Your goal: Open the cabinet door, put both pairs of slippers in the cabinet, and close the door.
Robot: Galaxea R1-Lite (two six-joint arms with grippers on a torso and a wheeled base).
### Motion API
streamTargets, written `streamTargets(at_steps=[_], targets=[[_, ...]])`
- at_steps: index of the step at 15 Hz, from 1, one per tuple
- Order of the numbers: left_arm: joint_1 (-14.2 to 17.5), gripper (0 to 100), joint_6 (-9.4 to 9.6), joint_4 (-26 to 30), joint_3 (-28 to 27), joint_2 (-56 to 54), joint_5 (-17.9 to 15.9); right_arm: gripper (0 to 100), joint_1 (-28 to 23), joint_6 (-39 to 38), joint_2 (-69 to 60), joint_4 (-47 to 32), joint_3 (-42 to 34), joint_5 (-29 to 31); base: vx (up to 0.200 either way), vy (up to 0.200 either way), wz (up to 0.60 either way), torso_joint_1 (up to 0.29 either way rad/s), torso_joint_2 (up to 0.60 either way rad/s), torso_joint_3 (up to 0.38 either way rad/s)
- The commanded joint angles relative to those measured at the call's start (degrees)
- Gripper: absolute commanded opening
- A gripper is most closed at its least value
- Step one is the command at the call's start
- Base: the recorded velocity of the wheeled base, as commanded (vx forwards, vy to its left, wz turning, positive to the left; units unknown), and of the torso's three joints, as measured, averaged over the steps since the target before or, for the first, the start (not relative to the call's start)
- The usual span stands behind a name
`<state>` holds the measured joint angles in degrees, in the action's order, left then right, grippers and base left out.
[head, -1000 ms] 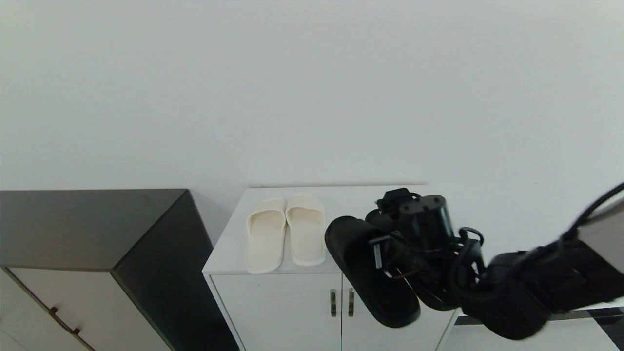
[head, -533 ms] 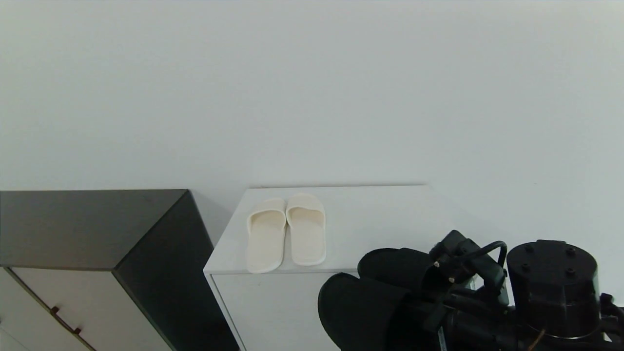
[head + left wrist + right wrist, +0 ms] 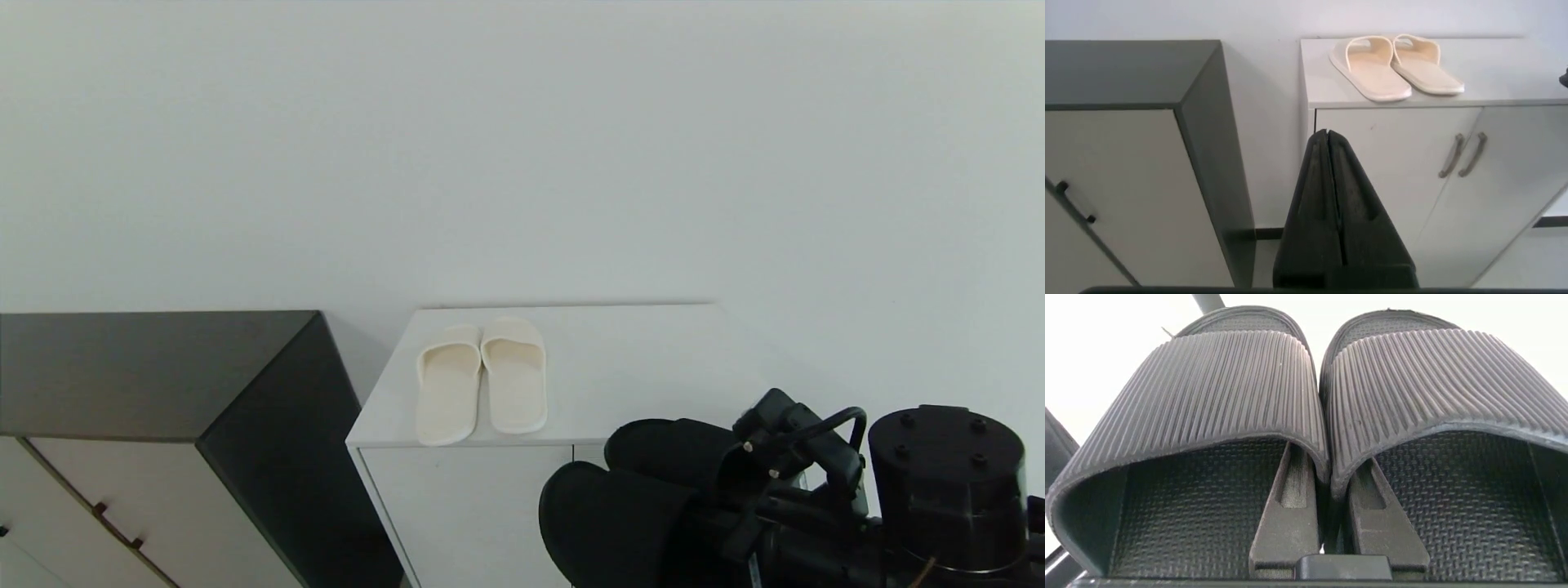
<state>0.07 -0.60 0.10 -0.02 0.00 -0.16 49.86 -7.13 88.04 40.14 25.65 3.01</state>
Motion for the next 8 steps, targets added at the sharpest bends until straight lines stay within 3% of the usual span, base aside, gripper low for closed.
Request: streamTargets(at_steps=[1, 8], targets=[[0.01, 0, -0.02, -0.01, -0.06, 0.09, -0.02, 0, -0.11, -0.16, -0.06, 0.11, -0.16, -1.08, -0.200, 0.000, 0.00, -0.002, 0.00, 0.007], [0.01, 0, 0.07, -0.01, 0.02, 0.09, -0.02, 0, -0.29, -0.08, -0.06, 0.11, -0.86, -1.34, 0.000, 0.000, 0.00, 0.000, 0.00, 0.000]])
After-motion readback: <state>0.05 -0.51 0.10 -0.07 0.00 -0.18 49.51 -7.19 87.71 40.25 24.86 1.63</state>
